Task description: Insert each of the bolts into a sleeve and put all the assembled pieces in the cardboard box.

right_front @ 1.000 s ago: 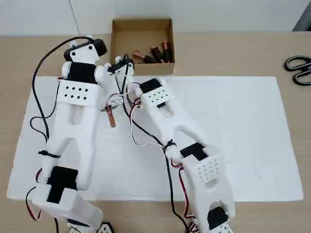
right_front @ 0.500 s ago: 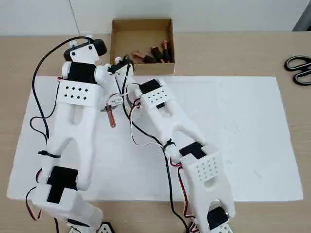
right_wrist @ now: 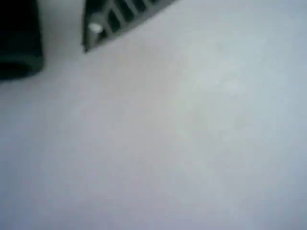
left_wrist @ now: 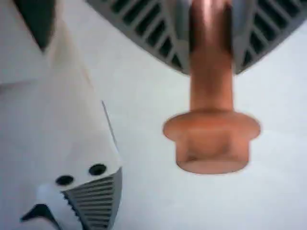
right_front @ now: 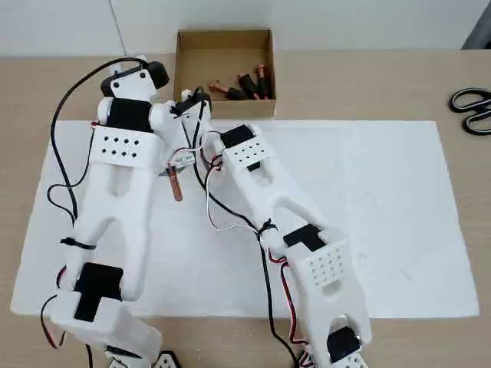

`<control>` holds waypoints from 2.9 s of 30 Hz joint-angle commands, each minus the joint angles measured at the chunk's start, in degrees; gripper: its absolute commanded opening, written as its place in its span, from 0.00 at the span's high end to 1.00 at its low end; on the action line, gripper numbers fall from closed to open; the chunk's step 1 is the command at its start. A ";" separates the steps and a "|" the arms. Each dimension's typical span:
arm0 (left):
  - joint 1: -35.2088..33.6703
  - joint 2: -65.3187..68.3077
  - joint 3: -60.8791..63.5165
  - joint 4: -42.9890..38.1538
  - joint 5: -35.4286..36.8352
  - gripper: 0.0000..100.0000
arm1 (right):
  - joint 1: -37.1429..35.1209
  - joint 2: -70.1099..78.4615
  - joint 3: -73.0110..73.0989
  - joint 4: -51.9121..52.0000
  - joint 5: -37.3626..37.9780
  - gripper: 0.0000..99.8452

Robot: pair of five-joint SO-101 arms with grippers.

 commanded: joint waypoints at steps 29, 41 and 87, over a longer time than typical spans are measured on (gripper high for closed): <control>0.09 -3.25 0.66 0.53 -0.35 0.99 | 4.35 -0.92 -2.37 3.65 0.18 1.00; 0.09 -3.25 0.66 0.53 -0.35 0.99 | 4.44 -12.79 -3.78 8.04 0.18 1.00; 0.26 -3.25 6.02 -2.29 -0.44 0.99 | 12.53 -1.01 -3.69 25.98 -15.56 0.88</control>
